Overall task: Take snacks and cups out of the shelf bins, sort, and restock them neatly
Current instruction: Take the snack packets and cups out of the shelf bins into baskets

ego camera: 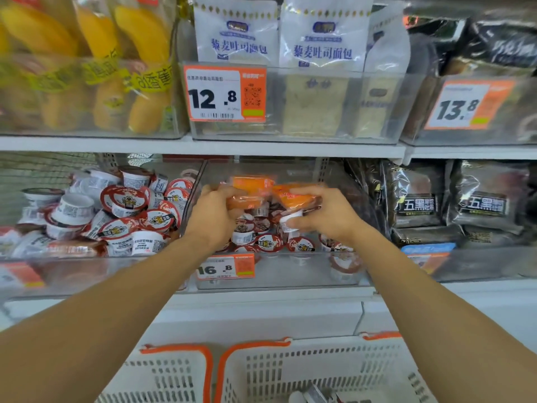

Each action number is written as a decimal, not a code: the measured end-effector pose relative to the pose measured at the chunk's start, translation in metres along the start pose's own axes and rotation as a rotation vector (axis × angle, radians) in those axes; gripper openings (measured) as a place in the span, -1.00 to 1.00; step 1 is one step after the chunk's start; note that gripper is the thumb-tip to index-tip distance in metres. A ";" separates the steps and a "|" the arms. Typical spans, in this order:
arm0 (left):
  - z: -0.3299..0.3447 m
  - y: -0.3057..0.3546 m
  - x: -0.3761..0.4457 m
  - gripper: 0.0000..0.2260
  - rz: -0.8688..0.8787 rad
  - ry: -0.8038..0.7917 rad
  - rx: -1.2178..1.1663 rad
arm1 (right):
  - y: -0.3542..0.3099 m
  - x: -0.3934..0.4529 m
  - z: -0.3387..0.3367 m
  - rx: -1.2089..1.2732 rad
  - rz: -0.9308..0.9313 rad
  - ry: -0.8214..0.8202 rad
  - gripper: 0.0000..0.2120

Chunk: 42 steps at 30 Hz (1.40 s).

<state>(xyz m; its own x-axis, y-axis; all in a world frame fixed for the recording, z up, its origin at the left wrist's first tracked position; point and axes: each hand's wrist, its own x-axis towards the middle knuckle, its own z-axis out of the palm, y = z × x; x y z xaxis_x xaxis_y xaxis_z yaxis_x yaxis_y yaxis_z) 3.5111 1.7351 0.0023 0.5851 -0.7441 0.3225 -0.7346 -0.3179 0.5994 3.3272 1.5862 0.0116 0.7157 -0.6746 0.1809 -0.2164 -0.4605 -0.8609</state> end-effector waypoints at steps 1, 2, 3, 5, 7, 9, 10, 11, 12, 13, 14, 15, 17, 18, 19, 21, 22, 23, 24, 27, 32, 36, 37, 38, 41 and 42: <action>-0.005 0.005 -0.005 -0.67 0.014 0.009 0.001 | -0.008 -0.008 -0.006 0.018 0.005 -0.004 -0.38; -0.009 0.010 -0.011 -0.67 0.027 0.017 0.005 | -0.016 -0.016 -0.012 0.039 0.016 -0.014 -0.38; -0.014 0.016 -0.019 -0.66 0.043 0.024 0.002 | -0.025 -0.025 -0.020 0.053 0.031 -0.031 -0.37; -0.025 0.030 -0.039 -0.68 0.091 0.042 -0.014 | -0.041 -0.045 -0.036 0.050 0.048 -0.081 -0.36; -0.038 0.044 -0.063 -0.72 0.139 0.040 -0.037 | -0.054 -0.066 -0.056 0.028 0.045 -0.132 -0.36; -0.050 0.054 -0.088 -0.74 0.156 0.027 -0.118 | -0.065 -0.091 -0.074 -0.033 0.042 -0.178 -0.38; -0.055 0.057 -0.099 -0.75 0.169 0.026 -0.150 | -0.068 -0.104 -0.083 -0.061 0.045 -0.199 -0.39; -0.058 0.060 -0.108 -0.78 0.195 0.028 -0.160 | -0.070 -0.117 -0.089 -0.079 0.052 -0.219 -0.41; -0.060 0.062 -0.114 -0.80 0.223 0.030 -0.160 | -0.069 -0.131 -0.094 -0.084 0.063 -0.240 -0.41; -0.061 0.065 -0.120 -0.80 0.246 0.030 -0.162 | -0.066 -0.143 -0.098 -0.084 0.078 -0.266 -0.41; -0.061 0.068 -0.126 -0.77 0.262 0.020 -0.185 | -0.059 -0.155 -0.100 -0.078 0.098 -0.301 -0.40; -0.057 0.072 -0.133 -0.74 0.278 0.000 -0.222 | -0.048 -0.167 -0.101 -0.068 0.132 -0.342 -0.39; -0.042 0.078 -0.149 -0.70 0.322 -0.093 -0.289 | -0.023 -0.190 -0.098 -0.042 0.228 -0.419 -0.39; -0.028 0.079 -0.159 -0.68 0.317 -0.184 -0.311 | -0.008 -0.202 -0.095 -0.037 0.290 -0.451 -0.40; -0.011 0.076 -0.169 -0.67 0.279 -0.294 -0.337 | 0.006 -0.212 -0.089 -0.041 0.355 -0.484 -0.41; 0.036 0.061 -0.191 -0.70 0.194 -0.477 -0.334 | 0.036 -0.232 -0.073 -0.073 0.487 -0.539 -0.42; 0.062 0.049 -0.202 -0.67 0.171 -0.517 -0.286 | 0.050 -0.240 -0.063 -0.112 0.541 -0.567 -0.42; 0.084 0.038 -0.216 -0.60 0.152 -0.537 -0.226 | 0.063 -0.249 -0.051 -0.158 0.587 -0.596 -0.42; 0.106 0.025 -0.231 -0.53 0.124 -0.546 -0.182 | 0.078 -0.257 -0.038 -0.202 0.619 -0.612 -0.42; 0.147 -0.006 -0.268 -0.42 0.005 -0.588 -0.146 | 0.113 -0.283 -0.004 -0.281 0.641 -0.592 -0.38; 0.163 -0.028 -0.273 -0.46 -0.002 -0.783 -0.087 | 0.117 -0.285 0.015 -0.196 0.644 -0.708 -0.34; 0.146 -0.011 -0.231 -0.62 0.008 -0.471 -0.122 | 0.094 -0.239 0.003 -0.407 0.450 -0.726 -0.50; 0.135 -0.001 -0.217 -0.68 0.016 -0.346 -0.159 | 0.085 -0.226 -0.002 -0.468 0.356 -0.663 -0.58; 0.120 0.009 -0.202 -0.75 0.033 -0.230 -0.201 | 0.076 -0.213 -0.009 -0.475 0.280 -0.558 -0.66; 0.067 0.037 -0.153 -0.96 0.148 0.012 -0.280 | 0.043 -0.175 -0.032 -0.325 0.111 -0.214 -0.84; 0.051 0.042 -0.136 -0.97 0.161 0.064 -0.288 | 0.031 -0.163 -0.039 -0.312 0.040 -0.118 -0.86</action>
<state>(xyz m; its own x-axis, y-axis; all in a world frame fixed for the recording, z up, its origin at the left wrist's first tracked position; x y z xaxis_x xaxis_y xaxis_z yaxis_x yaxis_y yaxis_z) 3.3831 1.7928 -0.0532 0.4964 -0.7298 0.4701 -0.6978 -0.0133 0.7162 3.1784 1.6598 -0.0259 0.7705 -0.6326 0.0784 -0.4252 -0.6017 -0.6761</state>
